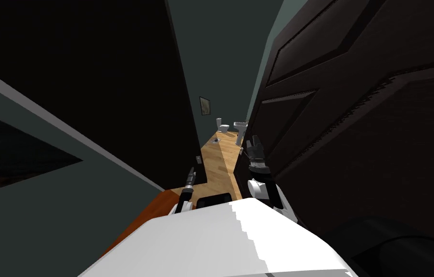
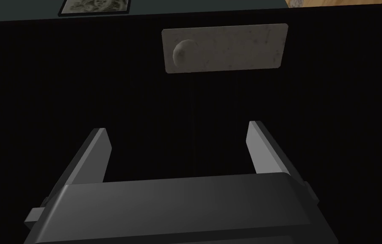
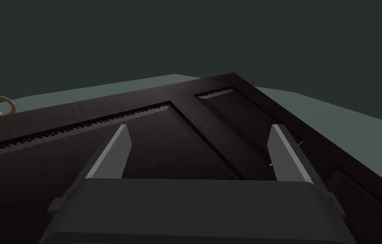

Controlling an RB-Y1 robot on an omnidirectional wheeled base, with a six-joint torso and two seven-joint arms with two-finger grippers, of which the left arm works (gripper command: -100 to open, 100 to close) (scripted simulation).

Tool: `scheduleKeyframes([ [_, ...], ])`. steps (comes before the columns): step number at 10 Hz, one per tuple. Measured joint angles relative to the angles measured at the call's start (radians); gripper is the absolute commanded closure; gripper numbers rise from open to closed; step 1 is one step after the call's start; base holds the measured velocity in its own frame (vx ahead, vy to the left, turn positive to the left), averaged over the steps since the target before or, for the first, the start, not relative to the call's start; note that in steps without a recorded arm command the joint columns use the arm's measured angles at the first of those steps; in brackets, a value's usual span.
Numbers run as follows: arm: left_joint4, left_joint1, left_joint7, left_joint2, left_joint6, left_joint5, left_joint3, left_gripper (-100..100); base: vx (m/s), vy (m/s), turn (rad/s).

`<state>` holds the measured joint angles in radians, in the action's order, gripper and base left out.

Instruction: Push the door open

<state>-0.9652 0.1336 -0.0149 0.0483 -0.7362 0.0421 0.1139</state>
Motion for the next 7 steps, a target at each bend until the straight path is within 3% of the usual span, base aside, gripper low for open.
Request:
scheduleKeyframes([
  [4,0.017,-0.008,-0.003,0.004,-0.016,0.003,-0.009,-100,0.197,-0.003,-0.025],
  [7,0.026,-0.01,-0.006,-0.006,-0.026,0.006,-0.015,-100,0.179,0.004,-0.017],
])
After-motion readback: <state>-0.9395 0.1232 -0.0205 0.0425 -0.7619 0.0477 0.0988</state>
